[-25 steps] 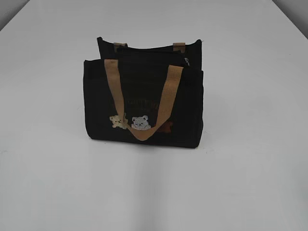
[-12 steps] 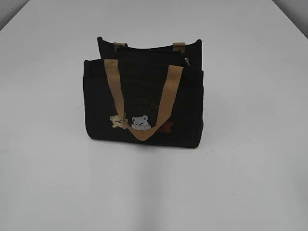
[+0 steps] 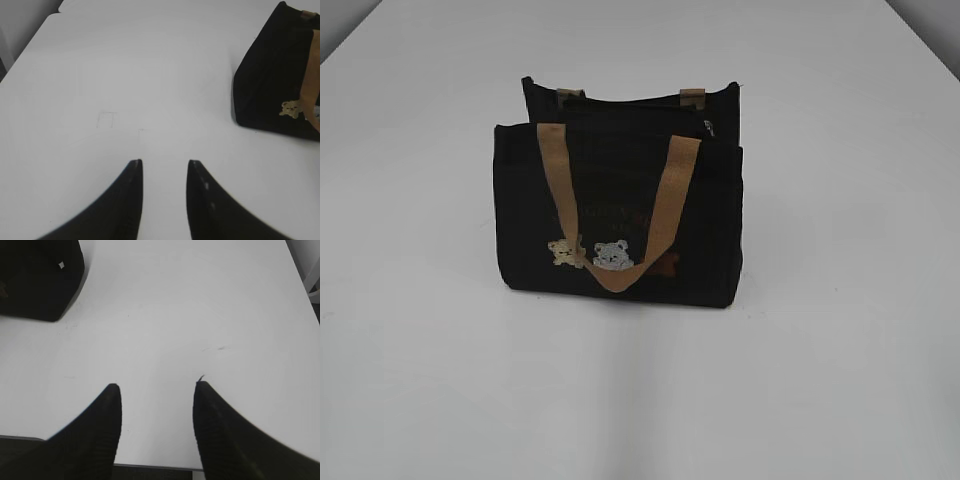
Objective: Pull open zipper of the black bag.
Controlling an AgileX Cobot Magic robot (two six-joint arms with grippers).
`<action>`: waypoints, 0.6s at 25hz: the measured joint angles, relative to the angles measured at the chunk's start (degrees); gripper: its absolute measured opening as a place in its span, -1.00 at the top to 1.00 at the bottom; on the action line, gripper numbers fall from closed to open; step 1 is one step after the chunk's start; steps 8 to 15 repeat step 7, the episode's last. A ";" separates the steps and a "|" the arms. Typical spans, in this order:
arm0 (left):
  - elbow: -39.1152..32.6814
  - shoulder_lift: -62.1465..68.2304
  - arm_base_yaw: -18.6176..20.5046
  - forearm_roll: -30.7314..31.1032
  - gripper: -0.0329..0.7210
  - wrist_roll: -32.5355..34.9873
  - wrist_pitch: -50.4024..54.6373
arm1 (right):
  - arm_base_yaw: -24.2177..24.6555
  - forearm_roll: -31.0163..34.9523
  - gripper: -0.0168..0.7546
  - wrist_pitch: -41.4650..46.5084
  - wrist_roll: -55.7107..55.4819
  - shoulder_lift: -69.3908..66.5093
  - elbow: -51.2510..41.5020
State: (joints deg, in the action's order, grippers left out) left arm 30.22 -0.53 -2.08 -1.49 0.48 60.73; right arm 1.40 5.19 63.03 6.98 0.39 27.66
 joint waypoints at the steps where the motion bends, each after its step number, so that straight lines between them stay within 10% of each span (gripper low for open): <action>1: 0.00 0.00 0.00 0.00 0.31 0.00 0.00 | 0.00 0.00 -0.01 0.00 0.00 0.00 0.00; 15: 0.00 0.00 0.00 0.02 0.31 0.00 0.00 | 0.00 0.00 -0.01 0.00 0.00 0.00 0.00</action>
